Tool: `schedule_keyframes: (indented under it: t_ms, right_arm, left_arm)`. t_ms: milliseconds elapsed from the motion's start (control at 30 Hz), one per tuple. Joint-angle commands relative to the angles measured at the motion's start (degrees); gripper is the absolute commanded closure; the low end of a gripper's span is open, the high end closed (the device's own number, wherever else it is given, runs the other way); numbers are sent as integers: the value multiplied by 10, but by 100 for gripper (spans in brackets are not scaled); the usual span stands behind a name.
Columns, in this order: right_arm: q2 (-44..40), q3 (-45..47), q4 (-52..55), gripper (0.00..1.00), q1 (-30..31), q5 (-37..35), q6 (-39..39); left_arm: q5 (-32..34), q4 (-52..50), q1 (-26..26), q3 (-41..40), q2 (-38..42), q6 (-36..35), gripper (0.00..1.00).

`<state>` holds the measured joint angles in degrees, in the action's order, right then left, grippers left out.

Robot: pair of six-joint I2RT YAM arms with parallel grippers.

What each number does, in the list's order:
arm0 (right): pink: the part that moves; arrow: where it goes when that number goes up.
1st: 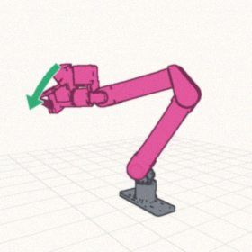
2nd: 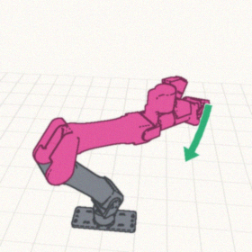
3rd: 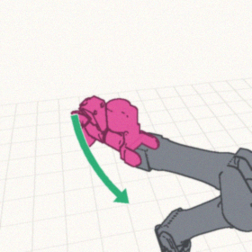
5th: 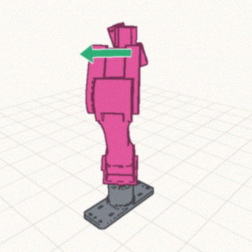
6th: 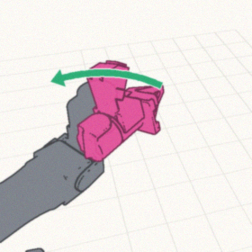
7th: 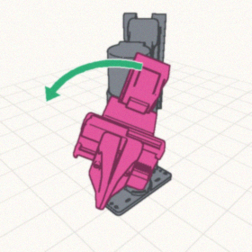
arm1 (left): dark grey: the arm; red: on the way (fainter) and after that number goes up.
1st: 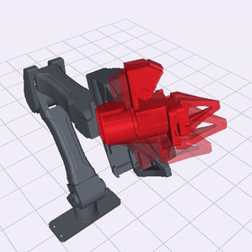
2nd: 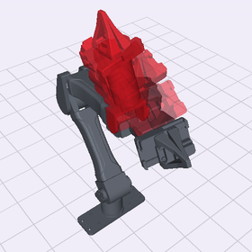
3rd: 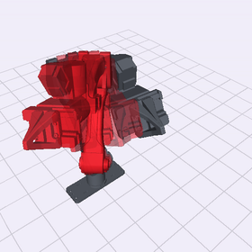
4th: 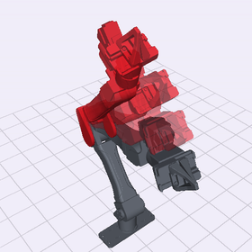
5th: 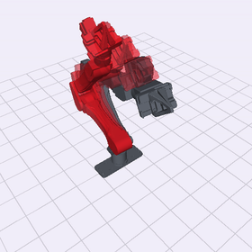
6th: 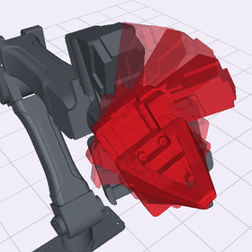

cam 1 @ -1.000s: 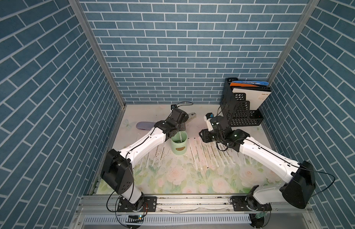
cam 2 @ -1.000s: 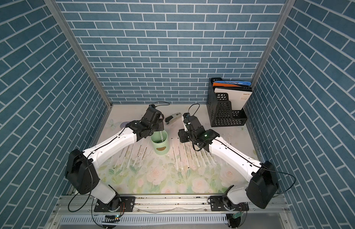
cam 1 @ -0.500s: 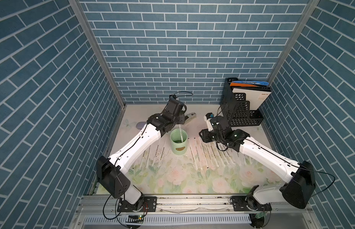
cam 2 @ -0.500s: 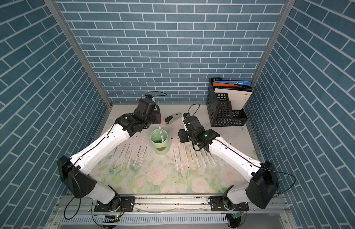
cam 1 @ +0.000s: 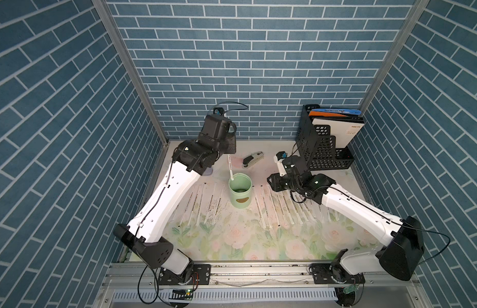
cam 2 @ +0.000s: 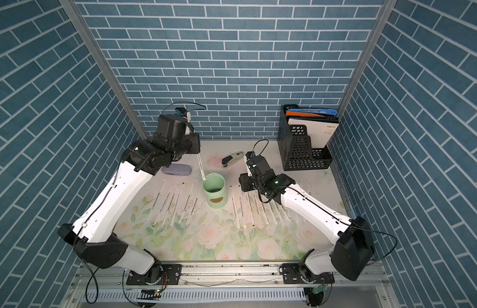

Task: Take the straws out of the storage container
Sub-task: Place the straw at the center of the board.

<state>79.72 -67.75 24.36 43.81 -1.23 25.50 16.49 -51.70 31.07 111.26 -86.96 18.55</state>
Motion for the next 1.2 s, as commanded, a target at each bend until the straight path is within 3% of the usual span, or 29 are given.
schedule_keyframes:
  t_ms: [0,167,467,867,1167]
  right_arm:
    - [9,-1,-12,54,-3,6,1]
    - [11,-3,-12,54,-2,9,-1]
    - [9,7,-6,54,-3,5,-9]
    - [5,20,4,52,-5,-13,-13]
    - [13,19,2,52,-10,-12,-17]
  left_arm:
    - [8,-70,-28,34,13,-36,100]
    - [-25,-88,-70,21,18,-60,100]
    - [-132,-56,-141,-100,-7,-80,100]
    - [-228,22,-147,-238,-69,-83,100]
    - [-260,66,-137,-319,-126,-91,100]
